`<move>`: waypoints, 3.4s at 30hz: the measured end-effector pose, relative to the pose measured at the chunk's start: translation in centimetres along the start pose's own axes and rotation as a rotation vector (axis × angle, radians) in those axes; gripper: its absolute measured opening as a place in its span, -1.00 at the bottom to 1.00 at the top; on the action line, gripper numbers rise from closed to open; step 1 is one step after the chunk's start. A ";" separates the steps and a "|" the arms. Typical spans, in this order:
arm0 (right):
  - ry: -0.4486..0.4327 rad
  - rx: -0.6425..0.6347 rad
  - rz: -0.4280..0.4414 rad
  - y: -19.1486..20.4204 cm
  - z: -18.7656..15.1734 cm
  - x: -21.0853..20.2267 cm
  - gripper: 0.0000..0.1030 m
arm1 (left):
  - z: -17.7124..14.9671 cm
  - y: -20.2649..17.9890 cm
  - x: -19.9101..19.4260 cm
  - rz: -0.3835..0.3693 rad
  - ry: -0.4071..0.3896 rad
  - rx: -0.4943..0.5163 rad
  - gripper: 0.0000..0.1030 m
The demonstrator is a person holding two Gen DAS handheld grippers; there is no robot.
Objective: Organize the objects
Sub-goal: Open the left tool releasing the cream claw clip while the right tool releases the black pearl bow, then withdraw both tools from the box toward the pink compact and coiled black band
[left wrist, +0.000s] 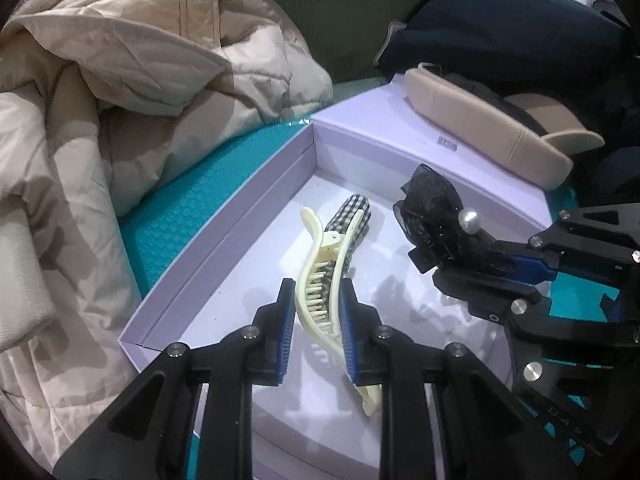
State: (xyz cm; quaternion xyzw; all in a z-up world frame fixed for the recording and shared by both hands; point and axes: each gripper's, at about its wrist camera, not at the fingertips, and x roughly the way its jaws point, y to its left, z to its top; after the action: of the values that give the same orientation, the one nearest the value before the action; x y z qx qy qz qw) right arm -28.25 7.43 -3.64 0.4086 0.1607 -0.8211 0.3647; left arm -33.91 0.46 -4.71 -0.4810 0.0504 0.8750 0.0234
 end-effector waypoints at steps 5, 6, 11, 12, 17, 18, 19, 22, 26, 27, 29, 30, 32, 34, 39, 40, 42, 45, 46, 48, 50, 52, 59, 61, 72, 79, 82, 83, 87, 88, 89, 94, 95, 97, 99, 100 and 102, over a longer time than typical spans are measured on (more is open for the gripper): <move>0.046 0.006 0.002 0.2 -0.6 1.4 -0.78 | -0.6 -0.1 1.2 -0.003 0.038 -0.002 -0.61; 0.049 0.005 0.003 0.2 -0.7 1.5 -0.78 | -0.6 -0.1 1.2 0.001 0.041 0.000 -0.61; 0.052 0.006 -0.001 0.2 -0.9 1.8 -0.78 | -1.0 -0.1 1.5 0.008 0.060 -0.004 -0.61; 0.053 0.007 -0.003 0.2 -0.9 1.8 -0.77 | -1.1 -0.1 1.6 0.007 0.065 -0.005 -0.61; 0.065 0.008 -0.011 0.2 -1.1 2.2 -0.76 | -1.4 0.0 1.9 -0.003 0.088 -0.020 -0.61; 0.067 0.008 -0.012 0.2 -1.2 2.2 -0.76 | -1.5 0.0 1.9 -0.002 0.088 -0.021 -0.61; 0.070 0.008 -0.013 0.2 -1.3 2.3 -0.76 | -1.5 0.0 1.8 0.001 0.088 -0.020 -0.61; 0.083 0.011 -0.023 0.2 -1.5 2.5 -0.74 | -1.5 0.0 1.9 0.003 0.090 -0.021 -0.60; 0.101 0.026 -0.024 0.0 -1.7 2.7 -0.64 | -1.4 0.1 1.6 0.013 0.101 -0.020 -0.58; 0.104 0.030 -0.023 -0.1 -1.8 2.7 -0.59 | -1.4 0.1 1.5 0.016 0.102 -0.020 -0.55; 0.104 0.033 -0.022 -0.1 -1.8 2.6 -0.53 | -1.4 0.1 1.3 0.020 0.099 -0.022 -0.46; 0.104 0.035 -0.023 -0.1 -1.8 2.6 -0.44 | -1.4 0.1 1.2 0.022 0.097 -0.021 -0.39; 0.104 0.039 -0.012 0.0 -1.8 2.4 -0.32 | -1.4 0.0 0.8 0.026 0.092 -0.019 -0.35; 0.103 0.042 -0.015 0.1 -1.8 2.2 -0.29 | -1.3 -0.1 0.5 0.027 0.094 -0.021 -0.32; 0.095 0.060 -0.011 0.2 -1.6 1.2 -0.29 | -1.1 -0.2 -0.8 0.028 0.082 -0.024 -0.32; 0.096 0.069 -0.001 0.3 -1.6 1.0 -0.28 | -1.1 -0.2 -1.0 0.026 0.080 -0.025 -0.32; 0.094 0.073 0.002 0.5 -1.6 0.4 -0.28 | -1.1 -0.3 -1.8 0.021 0.071 -0.027 -0.31; 0.085 0.079 -0.011 0.6 -1.5 -0.6 -0.28 | -0.9 -0.4 -3.0 0.018 0.057 -0.024 -0.32; 0.081 0.084 -0.009 0.7 -1.5 -1.0 -0.28 | -0.9 -0.5 -3.4 0.019 0.054 -0.023 -0.32; 0.074 0.088 -0.011 0.8 -1.4 -1.8 -0.28 | -0.8 -0.6 -4.3 0.016 0.044 -0.021 -0.32; 0.066 0.088 -0.023 0.9 -1.2 -2.7 -0.28 | -0.6 -0.6 -5.3 0.014 0.032 -0.019 -0.31; 0.057 0.086 -0.035 1.2 -1.0 -3.8 -0.28 | -0.5 -0.7 -6.3 0.011 0.020 -0.018 -0.32; 0.025 0.069 -0.069 2.3 -0.4 -7.4 -0.28 | -0.6 -0.7 -10.1 -0.001 -0.019 -0.020 -0.31; 0.015 0.065 -0.078 2.7 -0.3 -8.5 -0.28 | -0.8 -0.8 -11.3 -0.002 -0.030 -0.022 -0.32; -0.025 0.036 -0.126 5.8 -0.4 -13.8 -0.28 | -2.7 -0.3 -17.8 -0.023 -0.081 -0.061 -0.32; -0.053 0.016 -0.149 8.0 -1.0 -16.9 -0.28 | -4.7 -0.5 -21.4 -0.024 -0.105 -0.064 -0.32; -0.061 0.013 -0.156 8.8 -1.5 -18.0 -0.28 | -5.3 -0.5 -22.6 -0.026 -0.116 -0.067 -0.32; -0.064 0.013 -0.158 9.0 -1.6 -18.3 -0.28 | -5.7 -0.6 -23.1 -0.025 -0.120 -0.069 -0.32; -0.075 0.007 -0.168 10.0 -2.4 -19.4 -0.28 | -7.0 -0.8 -24.3 -0.024 -0.124 -0.066 -0.31; -0.076 0.006 -0.167 10.2 -2.6 -19.6 -0.28 | -7.3 -0.9 -24.5 -0.025 -0.122 -0.065 -0.32; -0.077 0.006 -0.167 10.4 -2.9 -19.8 -0.28 | -7.8 -1.0 -24.8 -0.030 -0.122 -0.067 -0.32; -0.076 0.010 -0.175 11.3 -4.6 -20.6 -0.28 | -10.0 -1.5 -25.9 -0.032 -0.125 -0.064 -0.32; -0.076 0.014 -0.176 11.4 -5.0 -20.7 -0.28 | -10.3 -1.6 -26.0 -0.034 -0.124 -0.065 -0.32; -0.075 0.021 -0.180 11.5 -5.7 -20.9 -0.28 | -11.0 -1.8 -26.1 -0.040 -0.119 -0.069 -0.32; -0.076 0.031 -0.185 11.6 -6.5 -21.2 -0.28 | -11.9 -2.0 -26.2 -0.048 -0.112 -0.073 -0.32; -0.076 0.036 -0.185 11.6 -6.9 -21.3 -0.28 | -12.2 -2.1 -26.2 -0.050 -0.108 -0.074 -0.32; -0.074 0.045 -0.186 11.6 -7.6 -21.5 -0.28 | -13.1 -2.4 -26.2 -0.054 -0.102 -0.072 -0.31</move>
State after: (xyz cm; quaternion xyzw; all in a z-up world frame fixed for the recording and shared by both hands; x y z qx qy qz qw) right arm -6.99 13.76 9.03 0.3692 0.1656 -0.8695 0.2833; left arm -8.71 1.58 10.26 -0.4375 0.0045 0.8986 0.0322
